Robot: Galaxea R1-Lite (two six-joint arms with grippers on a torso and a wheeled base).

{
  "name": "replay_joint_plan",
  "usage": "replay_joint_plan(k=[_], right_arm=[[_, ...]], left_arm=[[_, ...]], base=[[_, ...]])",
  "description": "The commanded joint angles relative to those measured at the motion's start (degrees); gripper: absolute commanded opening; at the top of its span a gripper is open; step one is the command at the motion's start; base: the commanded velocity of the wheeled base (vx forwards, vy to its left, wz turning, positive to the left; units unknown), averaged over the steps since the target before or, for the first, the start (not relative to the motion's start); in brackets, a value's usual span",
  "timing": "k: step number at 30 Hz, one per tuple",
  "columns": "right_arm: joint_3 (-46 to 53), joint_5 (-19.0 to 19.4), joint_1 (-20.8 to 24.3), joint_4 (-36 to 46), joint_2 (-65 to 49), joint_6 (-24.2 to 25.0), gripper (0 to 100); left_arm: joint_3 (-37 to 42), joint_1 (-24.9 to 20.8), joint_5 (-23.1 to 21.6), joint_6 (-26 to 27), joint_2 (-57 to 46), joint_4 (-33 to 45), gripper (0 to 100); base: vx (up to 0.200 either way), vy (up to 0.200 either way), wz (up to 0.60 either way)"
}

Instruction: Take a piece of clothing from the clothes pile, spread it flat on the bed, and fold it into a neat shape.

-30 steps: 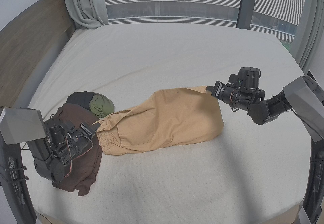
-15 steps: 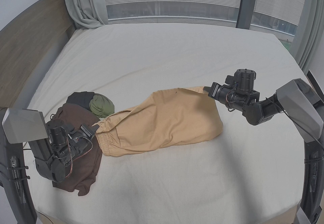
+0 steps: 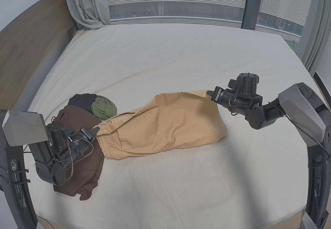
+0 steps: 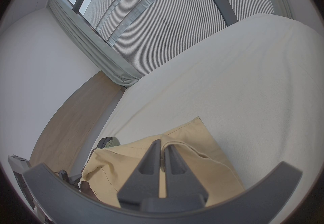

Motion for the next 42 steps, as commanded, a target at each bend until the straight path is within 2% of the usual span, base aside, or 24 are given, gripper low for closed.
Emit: replay_joint_plan(k=[1, 6, 7, 9, 10, 20, 27, 37, 42], right_arm=[[-0.36, 0.02, -0.05, 0.03, 0.42, 0.1, 0], [-0.28, 0.02, -0.05, 0.03, 0.42, 0.19, 0], [-0.28, 0.02, -0.05, 0.03, 0.42, 0.19, 100], [-0.45, 0.02, -0.05, 0.03, 0.95, 0.1, 100], [-0.89, 0.02, 0.03, 0.03, 1.12, 0.1, 100], [-1.33, -0.16, -0.23, -2.16, 2.09, 0.19, 100], [7.46, -0.16, -0.49, -4.8, -2.92, 0.19, 100], [25.65, -0.07, -0.32, -10.51, -13.29, 0.63, 100], [33.74, 0.37, 0.47, -12.36, -18.3, 1.86, 100]], left_arm=[[0.02, 0.06, -0.04, -0.03, 0.12, -0.08, 0], [-0.34, 0.06, 0.05, -0.03, 0.2, 0.01, 0], [-0.34, 0.06, 0.05, -0.03, 0.2, 0.01, 0], [-0.42, 0.15, 0.05, -0.03, 0.38, 0.01, 0], [-0.42, 0.15, 0.05, -0.03, 0.38, 0.01, 100], [-1.04, 0.85, 0.4, -0.12, -0.41, -0.08, 100], [0.46, 0.15, 0.32, -0.03, -3.31, -0.08, 100], [5.38, -5.83, -0.48, 0.5, -11.75, -0.08, 100], [6.87, -7.41, -4.69, 1.47, -17.29, 0.27, 100]], base=[[0.0, 0.0, 0.0], [0.0, 0.0, 0.0], [0.0, 0.0, 0.0], [0.0, 0.0, 0.0], [0.0, 0.0, 0.0], [0.0, 0.0, 0.0], [0.0, 0.0, 0.0], [0.0, 0.0, 0.0], [0.0, 0.0, 0.0]])
